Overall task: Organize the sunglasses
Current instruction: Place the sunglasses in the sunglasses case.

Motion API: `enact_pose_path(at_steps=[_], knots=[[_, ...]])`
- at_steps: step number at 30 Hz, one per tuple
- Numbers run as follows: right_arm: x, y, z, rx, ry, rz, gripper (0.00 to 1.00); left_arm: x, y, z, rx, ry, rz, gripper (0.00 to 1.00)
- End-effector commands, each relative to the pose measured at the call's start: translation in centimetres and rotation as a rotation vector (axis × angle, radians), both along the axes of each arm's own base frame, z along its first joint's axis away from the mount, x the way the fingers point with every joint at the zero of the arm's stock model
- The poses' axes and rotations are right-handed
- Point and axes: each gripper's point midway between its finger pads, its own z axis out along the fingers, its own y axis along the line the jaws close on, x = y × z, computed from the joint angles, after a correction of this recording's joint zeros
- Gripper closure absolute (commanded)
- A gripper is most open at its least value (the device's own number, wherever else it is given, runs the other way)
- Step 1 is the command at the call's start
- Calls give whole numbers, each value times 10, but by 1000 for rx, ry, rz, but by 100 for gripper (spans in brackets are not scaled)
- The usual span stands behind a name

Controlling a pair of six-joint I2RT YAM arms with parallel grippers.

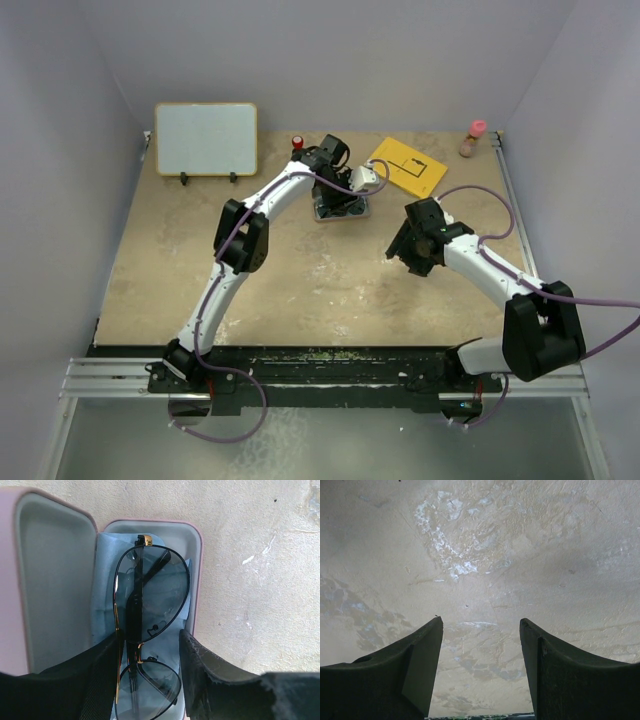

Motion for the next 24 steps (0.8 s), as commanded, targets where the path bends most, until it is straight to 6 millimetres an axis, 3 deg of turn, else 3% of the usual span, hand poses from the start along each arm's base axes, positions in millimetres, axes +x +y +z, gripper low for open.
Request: enact_pose_path(at_steps=[1,11,20,24], knots=[[-1,2,0,22,-1,-13,34,5,-5,47,-52,-72,12,48],[0,3,2,32,-7,-14,34,4,-2,80,-40,-138,36,47],[5,7,5,42,-17,-6,33,3,12,102,-6,-182,93,44],[16,10,11,50,-49,3,33,9,14,130,-33,-236,135,44]])
